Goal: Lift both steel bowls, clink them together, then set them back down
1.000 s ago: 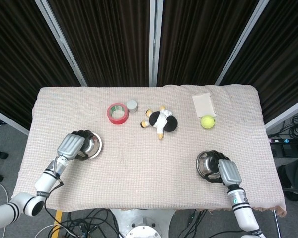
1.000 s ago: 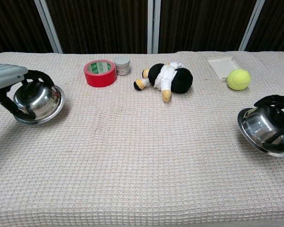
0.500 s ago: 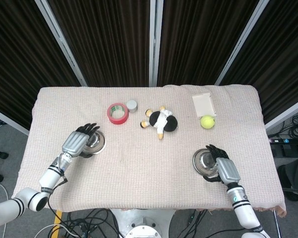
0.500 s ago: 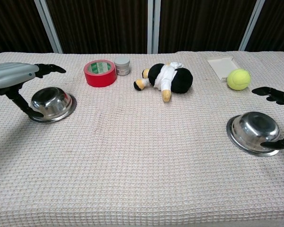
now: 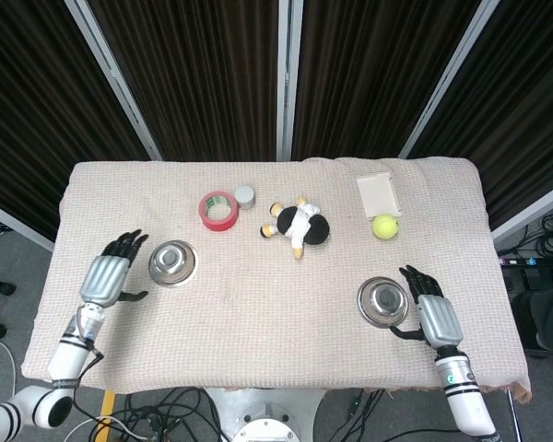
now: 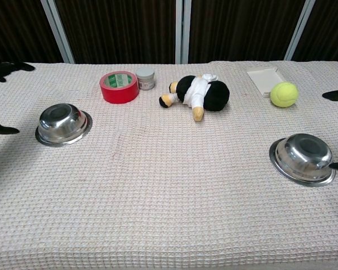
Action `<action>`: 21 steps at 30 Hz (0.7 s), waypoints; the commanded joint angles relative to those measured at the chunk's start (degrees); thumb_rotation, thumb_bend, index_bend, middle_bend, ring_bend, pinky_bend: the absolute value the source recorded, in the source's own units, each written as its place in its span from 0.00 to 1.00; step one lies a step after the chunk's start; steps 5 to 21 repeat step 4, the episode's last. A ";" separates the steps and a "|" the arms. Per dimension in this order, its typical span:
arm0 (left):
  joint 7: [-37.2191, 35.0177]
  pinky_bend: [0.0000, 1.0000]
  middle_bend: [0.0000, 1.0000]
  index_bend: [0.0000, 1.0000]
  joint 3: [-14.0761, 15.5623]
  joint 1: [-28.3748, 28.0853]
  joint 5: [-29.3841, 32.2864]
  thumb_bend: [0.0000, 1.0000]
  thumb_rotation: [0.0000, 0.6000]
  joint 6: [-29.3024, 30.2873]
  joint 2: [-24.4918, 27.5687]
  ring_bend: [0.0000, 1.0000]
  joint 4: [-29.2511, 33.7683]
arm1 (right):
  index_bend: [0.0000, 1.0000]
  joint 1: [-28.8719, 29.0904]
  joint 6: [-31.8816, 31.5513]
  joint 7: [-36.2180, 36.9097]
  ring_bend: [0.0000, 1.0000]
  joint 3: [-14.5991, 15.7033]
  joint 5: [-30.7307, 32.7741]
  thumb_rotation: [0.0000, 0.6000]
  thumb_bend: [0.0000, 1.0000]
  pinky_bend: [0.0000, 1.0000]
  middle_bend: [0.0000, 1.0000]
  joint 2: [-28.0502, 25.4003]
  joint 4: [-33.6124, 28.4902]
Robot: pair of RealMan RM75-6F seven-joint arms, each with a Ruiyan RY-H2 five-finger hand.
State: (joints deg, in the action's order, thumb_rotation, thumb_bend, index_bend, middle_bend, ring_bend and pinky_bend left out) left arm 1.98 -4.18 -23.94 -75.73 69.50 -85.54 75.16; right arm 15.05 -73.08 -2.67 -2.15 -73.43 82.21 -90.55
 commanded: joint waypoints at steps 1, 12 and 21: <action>3.66 0.14 0.02 0.00 1.09 8.87 3.18 0.06 1.00 10.69 0.20 0.00 4.76 | 0.00 -2.50 -3.91 -1.62 0.00 0.36 -1.47 1.00 0.00 0.00 0.00 0.90 2.68; 1.85 0.14 0.03 0.00 2.37 12.95 2.65 0.06 1.00 15.08 -0.92 0.00 3.43 | 0.00 -3.58 -6.03 -1.22 0.00 -0.11 -2.24 1.00 0.00 0.00 0.00 2.54 5.84; 1.85 0.14 0.03 0.00 2.37 12.95 2.65 0.06 1.00 15.08 -0.92 0.00 3.43 | 0.00 -3.58 -6.03 -1.22 0.00 -0.11 -2.24 1.00 0.00 0.00 0.00 2.54 5.84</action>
